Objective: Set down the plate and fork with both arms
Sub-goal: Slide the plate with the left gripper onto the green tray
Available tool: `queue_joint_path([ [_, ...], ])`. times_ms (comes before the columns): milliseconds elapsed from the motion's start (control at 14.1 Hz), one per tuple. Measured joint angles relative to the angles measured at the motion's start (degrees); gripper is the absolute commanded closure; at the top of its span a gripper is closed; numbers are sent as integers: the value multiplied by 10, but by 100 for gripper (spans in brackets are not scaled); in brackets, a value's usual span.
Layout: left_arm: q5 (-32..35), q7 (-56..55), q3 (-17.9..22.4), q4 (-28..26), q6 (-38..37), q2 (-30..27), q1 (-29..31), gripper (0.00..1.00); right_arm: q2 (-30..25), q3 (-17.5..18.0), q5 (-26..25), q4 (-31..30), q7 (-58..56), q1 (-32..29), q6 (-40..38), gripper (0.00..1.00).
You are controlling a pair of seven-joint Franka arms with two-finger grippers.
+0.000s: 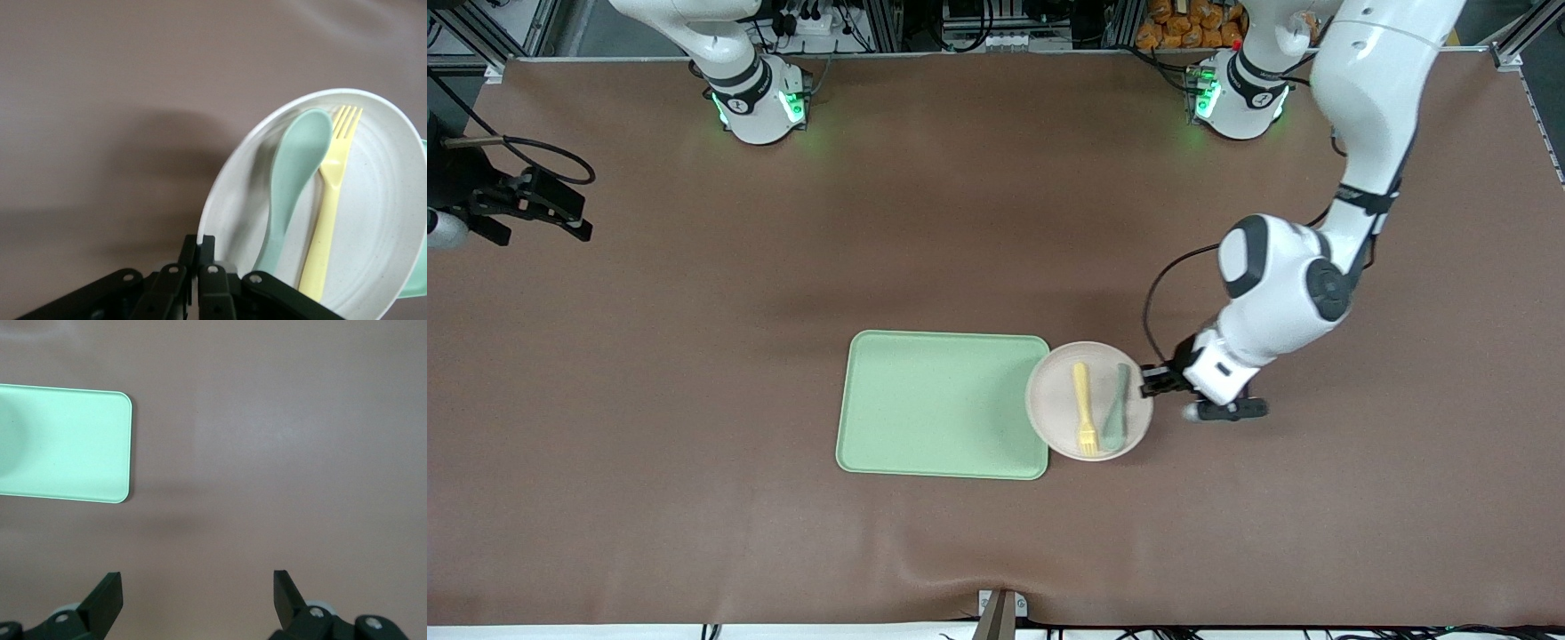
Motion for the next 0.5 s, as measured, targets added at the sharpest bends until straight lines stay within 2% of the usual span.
queue_joint_path([
  [285, 5, -17, 20, 129, 1, 113, -97, 100, 0, -1, 0, 0, 0, 0, 0, 0],
  [498, 6, -37, 31, 189, 1, 172, -133, 100, 1, -2, 2, 0, 0, 0, 0, 0],
])
